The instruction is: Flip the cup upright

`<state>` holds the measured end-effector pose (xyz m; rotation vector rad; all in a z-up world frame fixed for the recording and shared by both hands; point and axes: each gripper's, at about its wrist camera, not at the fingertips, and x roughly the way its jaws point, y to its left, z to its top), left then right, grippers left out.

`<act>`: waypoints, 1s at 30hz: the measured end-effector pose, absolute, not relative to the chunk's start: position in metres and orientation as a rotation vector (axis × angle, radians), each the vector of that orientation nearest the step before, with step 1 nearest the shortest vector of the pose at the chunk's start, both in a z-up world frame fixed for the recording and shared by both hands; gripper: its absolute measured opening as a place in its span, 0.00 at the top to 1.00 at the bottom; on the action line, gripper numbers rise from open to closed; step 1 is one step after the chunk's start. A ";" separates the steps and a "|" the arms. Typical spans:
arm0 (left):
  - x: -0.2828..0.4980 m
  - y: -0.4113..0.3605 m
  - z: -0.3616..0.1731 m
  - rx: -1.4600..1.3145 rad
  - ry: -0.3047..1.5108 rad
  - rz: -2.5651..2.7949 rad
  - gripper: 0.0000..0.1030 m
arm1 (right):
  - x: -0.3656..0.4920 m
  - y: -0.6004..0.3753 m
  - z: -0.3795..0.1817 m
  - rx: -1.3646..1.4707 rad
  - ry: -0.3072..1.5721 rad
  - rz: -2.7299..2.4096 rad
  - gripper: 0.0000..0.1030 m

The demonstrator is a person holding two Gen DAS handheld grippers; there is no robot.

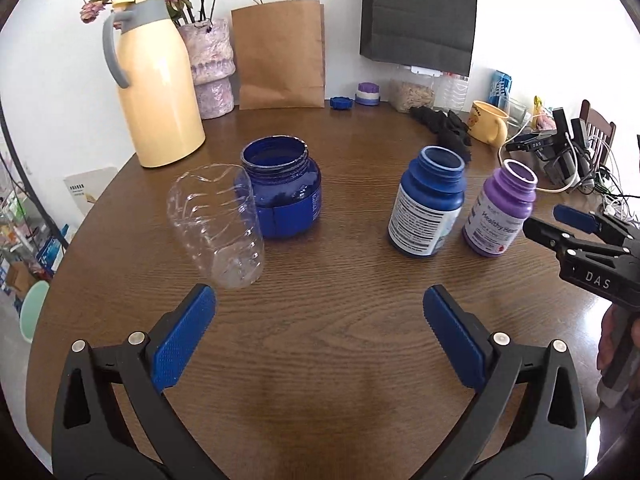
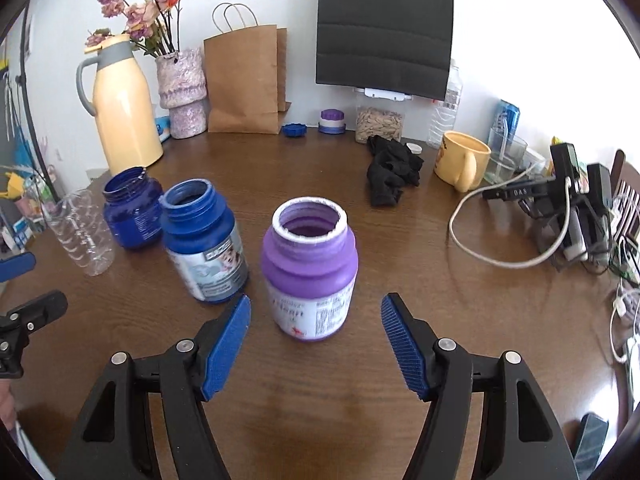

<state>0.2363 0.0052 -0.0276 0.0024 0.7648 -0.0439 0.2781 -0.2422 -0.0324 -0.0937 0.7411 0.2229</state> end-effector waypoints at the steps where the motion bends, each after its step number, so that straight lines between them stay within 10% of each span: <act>1: 0.230 0.005 -0.025 -0.004 0.761 -0.043 0.00 | 0.271 -0.244 -0.030 -0.078 0.749 0.230 0.30; 30: 0.018 0.008 -0.015 -0.011 0.701 0.074 0.00 | 0.043 -0.247 -0.046 0.071 0.722 0.326 0.19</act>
